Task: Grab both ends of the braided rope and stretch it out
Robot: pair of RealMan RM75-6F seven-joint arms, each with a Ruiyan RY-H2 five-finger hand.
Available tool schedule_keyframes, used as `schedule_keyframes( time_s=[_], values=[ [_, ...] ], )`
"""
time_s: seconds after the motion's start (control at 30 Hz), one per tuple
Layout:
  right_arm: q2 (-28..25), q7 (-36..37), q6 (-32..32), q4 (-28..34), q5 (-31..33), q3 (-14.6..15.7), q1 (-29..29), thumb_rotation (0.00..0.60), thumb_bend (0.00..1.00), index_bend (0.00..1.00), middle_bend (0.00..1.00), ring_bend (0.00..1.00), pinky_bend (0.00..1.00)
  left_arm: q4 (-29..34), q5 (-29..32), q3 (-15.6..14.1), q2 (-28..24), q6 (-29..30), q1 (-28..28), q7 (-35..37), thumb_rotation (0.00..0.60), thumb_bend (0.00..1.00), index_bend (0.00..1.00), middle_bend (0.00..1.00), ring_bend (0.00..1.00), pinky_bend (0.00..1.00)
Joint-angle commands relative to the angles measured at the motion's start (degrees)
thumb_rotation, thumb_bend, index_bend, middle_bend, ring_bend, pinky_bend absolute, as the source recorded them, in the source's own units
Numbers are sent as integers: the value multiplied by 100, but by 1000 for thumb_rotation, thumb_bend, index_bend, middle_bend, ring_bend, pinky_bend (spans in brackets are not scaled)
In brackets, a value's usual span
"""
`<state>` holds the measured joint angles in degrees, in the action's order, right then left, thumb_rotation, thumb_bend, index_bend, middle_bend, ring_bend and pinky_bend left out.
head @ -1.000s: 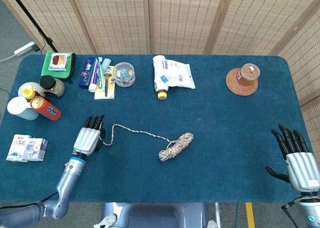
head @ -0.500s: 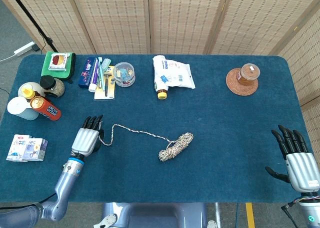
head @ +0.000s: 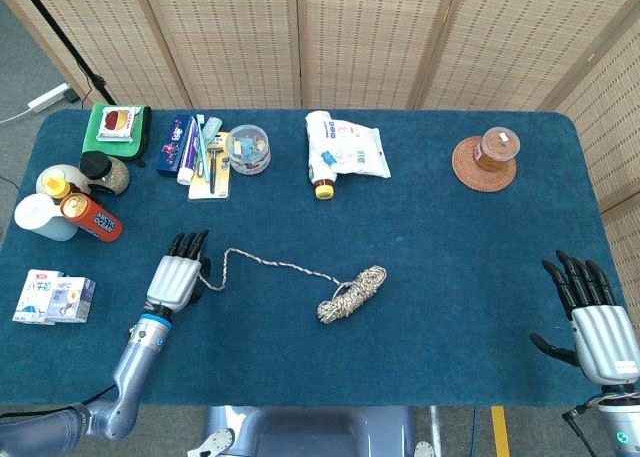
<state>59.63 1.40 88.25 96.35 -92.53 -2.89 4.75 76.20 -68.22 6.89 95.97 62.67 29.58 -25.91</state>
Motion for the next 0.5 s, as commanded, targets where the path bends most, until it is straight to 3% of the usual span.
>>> schedule_keyframes(
  time_s=[0.03, 0.5],
  values=[
    [0, 2, 0, 1, -1, 2, 0, 600, 0, 0, 0, 0, 0, -10, 13, 8, 10, -2, 8, 1, 600, 364, 511, 0, 0, 0],
    [-13, 45, 14, 3, -16, 5, -2, 600, 0, 0, 0, 0, 0, -31, 62, 2, 51, -35, 48, -21, 600, 370, 539, 0, 0, 0]
  ],
)
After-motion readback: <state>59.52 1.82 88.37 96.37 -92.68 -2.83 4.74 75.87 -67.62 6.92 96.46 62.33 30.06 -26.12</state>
